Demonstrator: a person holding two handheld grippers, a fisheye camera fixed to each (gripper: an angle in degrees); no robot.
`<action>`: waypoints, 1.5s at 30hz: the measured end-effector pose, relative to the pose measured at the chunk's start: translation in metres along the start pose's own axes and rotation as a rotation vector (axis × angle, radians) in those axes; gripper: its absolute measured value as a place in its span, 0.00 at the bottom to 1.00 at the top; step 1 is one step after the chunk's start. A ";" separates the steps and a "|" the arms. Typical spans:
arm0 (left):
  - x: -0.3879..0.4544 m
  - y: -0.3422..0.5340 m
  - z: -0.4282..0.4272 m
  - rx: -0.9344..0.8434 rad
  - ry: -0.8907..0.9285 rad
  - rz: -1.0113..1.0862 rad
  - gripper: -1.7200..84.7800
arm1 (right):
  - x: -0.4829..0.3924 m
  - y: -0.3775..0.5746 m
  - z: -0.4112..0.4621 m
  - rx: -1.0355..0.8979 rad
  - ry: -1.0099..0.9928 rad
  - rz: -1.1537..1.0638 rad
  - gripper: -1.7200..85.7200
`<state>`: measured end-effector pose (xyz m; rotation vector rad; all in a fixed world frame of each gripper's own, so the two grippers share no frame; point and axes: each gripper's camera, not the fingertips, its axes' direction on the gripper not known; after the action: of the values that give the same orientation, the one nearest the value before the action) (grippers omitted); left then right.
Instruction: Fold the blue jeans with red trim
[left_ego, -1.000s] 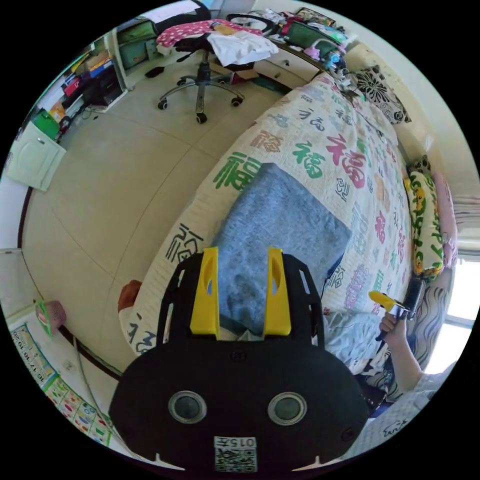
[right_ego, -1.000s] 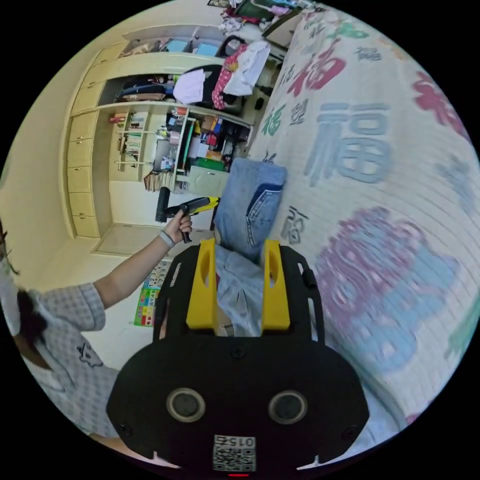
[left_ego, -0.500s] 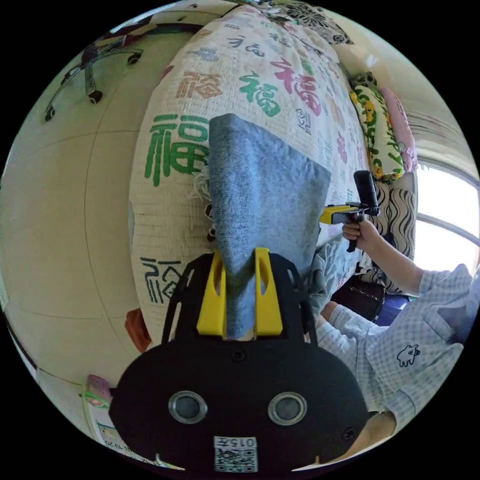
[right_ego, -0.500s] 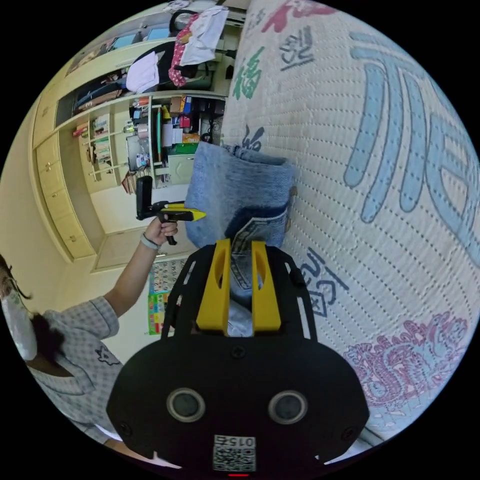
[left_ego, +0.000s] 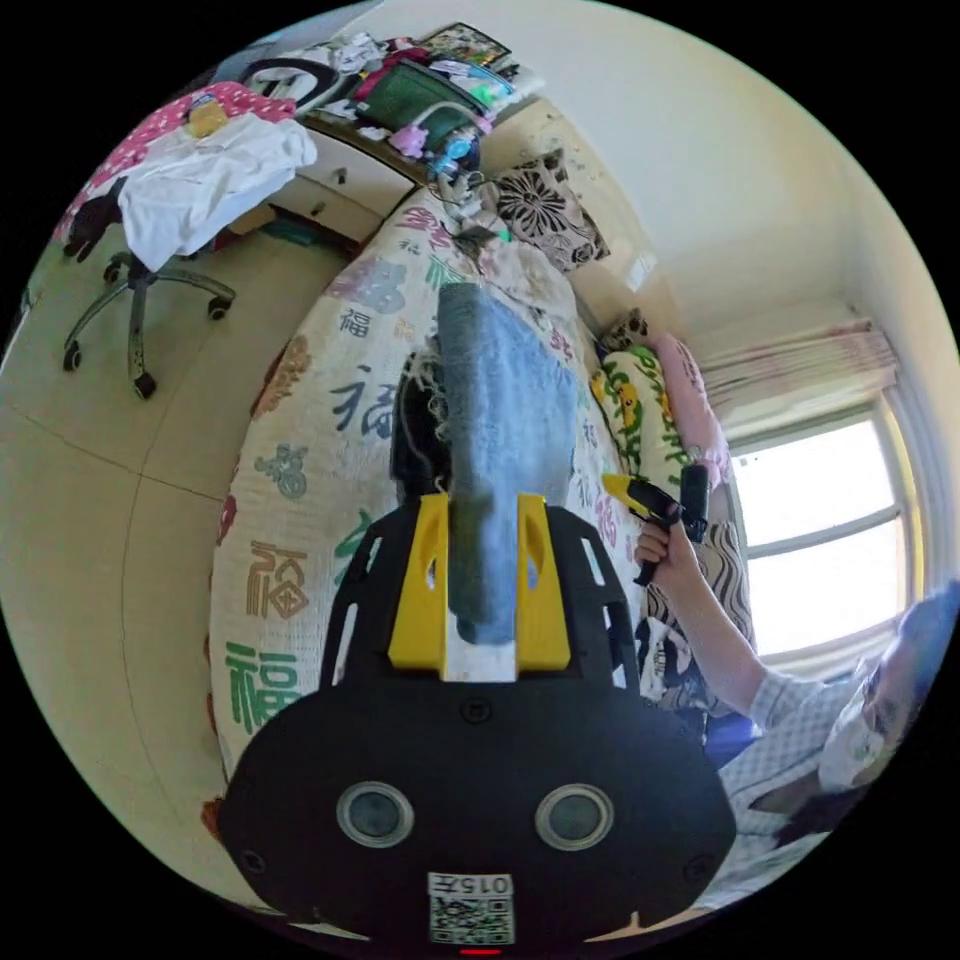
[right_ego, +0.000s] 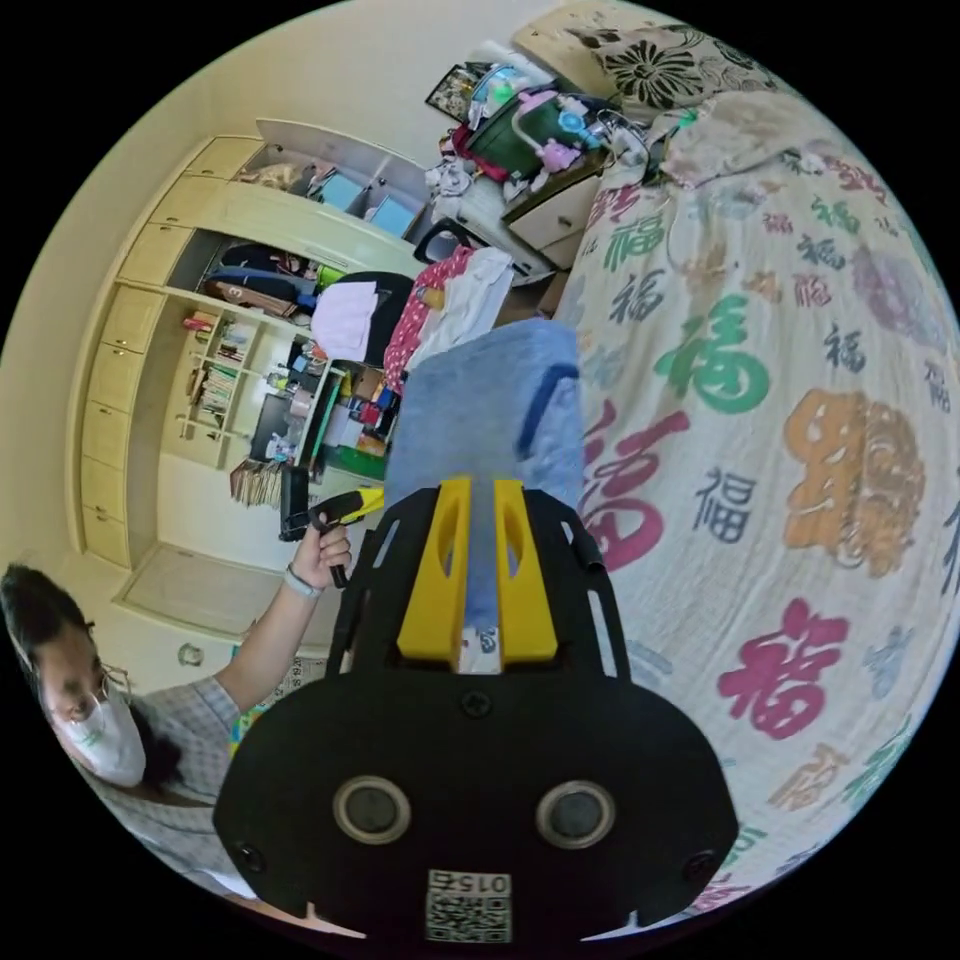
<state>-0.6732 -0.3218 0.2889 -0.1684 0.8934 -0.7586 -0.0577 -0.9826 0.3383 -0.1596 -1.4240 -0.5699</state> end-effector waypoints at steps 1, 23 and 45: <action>0.003 0.000 0.006 0.017 0.032 0.003 0.13 | -0.001 -0.004 -0.010 -0.009 0.012 -0.019 0.08; 0.093 0.262 0.249 -1.110 -0.353 0.597 0.06 | 0.116 0.370 -0.197 -0.912 0.710 0.099 0.13; 0.187 0.329 0.294 -1.058 -0.611 0.503 0.03 | 0.093 0.408 -0.294 -0.892 0.699 -0.189 0.02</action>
<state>-0.2047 -0.2542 0.2127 -1.0085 0.6202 0.3007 0.3953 -0.7864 0.4732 -0.4800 -0.4372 -1.2530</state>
